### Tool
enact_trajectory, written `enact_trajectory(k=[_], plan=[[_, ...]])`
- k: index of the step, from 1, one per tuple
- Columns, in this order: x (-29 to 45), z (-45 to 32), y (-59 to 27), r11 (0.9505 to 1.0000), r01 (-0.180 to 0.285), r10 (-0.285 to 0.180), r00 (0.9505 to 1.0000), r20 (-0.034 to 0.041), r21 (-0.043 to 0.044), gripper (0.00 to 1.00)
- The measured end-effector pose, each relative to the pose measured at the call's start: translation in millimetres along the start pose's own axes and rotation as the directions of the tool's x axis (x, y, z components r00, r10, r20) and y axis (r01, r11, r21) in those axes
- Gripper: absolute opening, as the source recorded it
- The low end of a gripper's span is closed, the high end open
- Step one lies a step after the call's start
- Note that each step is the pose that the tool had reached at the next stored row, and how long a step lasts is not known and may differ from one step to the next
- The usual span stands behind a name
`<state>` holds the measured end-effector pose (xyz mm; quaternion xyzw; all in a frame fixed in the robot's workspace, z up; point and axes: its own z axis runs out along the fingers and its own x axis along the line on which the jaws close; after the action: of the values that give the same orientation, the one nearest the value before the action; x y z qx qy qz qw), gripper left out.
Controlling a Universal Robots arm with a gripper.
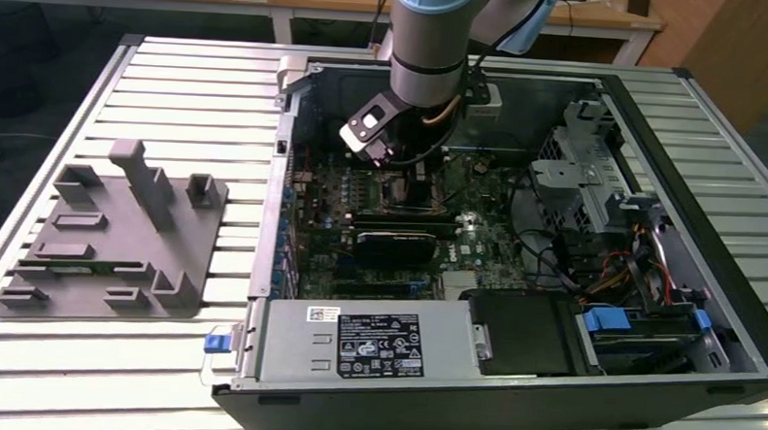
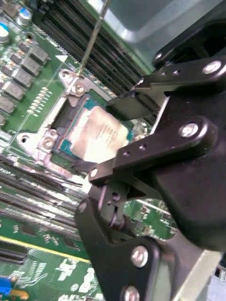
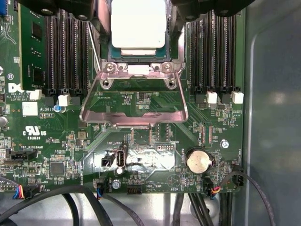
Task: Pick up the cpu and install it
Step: 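Place the cpu into insertion slot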
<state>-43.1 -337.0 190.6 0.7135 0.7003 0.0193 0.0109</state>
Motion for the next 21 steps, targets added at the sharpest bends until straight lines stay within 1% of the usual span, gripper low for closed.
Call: enact_trajectory(k=[1,7,9,11,19,20,21], plan=[[0.0,0.0,0.0,1.0000,0.000,0.000,1.0000,0.0001,0.0000,0.62],[0.0,-0.4,0.0,1.0000,0.000,0.000,1.0000,0.0006,0.0003,0.62],[0.0,-2.1,0.0,1.0000,0.000,0.000,1.0000,0.0005,0.0002,0.62],[0.0,-5.5,0.2,1.0000,0.000,0.000,1.0000,0.0003,0.0001,0.62],[0.3,-24.4,1.0,1.0000,0.000,0.000,1.0000,0.0003,-0.0004,0.62],[0.5,-38.3,1.6,1.0000,0.000,0.000,1.0000,0.0003,-0.0013,0.62],[0.5,-39.2,1.6,1.0000,0.000,0.000,1.0000,0.0002,-0.0014,0.62]])
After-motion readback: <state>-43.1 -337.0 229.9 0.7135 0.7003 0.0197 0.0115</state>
